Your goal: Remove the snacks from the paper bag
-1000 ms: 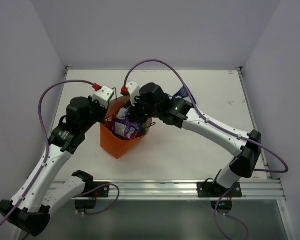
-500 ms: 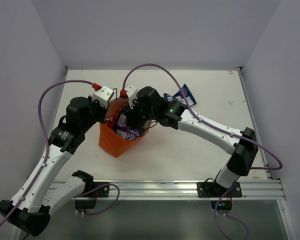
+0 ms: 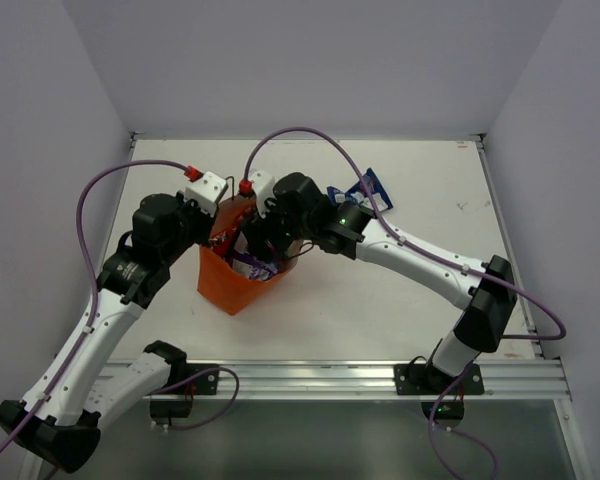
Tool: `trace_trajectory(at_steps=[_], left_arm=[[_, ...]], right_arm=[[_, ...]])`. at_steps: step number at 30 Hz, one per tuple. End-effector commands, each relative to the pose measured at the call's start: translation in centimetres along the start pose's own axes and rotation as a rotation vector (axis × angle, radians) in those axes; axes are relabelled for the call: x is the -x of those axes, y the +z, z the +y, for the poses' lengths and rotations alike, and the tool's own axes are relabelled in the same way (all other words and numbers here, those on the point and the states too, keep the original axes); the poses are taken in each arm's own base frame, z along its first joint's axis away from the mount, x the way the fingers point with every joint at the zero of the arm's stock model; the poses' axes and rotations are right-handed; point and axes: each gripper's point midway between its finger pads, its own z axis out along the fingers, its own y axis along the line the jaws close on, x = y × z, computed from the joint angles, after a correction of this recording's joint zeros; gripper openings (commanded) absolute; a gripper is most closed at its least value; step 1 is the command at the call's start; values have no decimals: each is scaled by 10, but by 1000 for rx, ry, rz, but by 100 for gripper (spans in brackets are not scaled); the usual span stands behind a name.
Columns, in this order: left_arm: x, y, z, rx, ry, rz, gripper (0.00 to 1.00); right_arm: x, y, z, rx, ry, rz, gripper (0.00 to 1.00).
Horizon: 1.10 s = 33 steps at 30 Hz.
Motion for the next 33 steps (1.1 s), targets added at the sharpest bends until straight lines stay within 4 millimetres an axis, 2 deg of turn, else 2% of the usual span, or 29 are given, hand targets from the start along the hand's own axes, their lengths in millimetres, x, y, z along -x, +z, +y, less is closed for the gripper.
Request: trace_trajectory(at_steps=[1,6,10,12,17,20,21,25,28,33], left_arm=[[62,-15,17,63,11,-228,0],[63,-15,17,67,14,-228,0],[61,-15,18,69,13,-224,0],[60,-15,17,66,15,-218,0],[59,-15,17,67,14,-216,0],[59,-16,17,64,14,-216,0],[60,-16,17,65,15,-219,0],[60,-18,17,65,15,-220,0],[59,-19,17,65,20,-217,0],[58,-18,17,64,22,-214,0]], right_arm=[[45,-29,4,-9,-63,-135,72],[64,-38,7,-8,-102,-202,72],[63,-35,17,38,-137,-208,70],[70,-38,24,59,-155,-253,67],[61,-31,39,150,-174,-234,58],[45,-12,34,139,-167,-159,56],[34,-2,32,137,-161,-115,56],[10,21,17,81,-145,-44,55],[-1,27,3,32,-129,-15,57],[-3,22,-9,-27,-143,-13,64]])
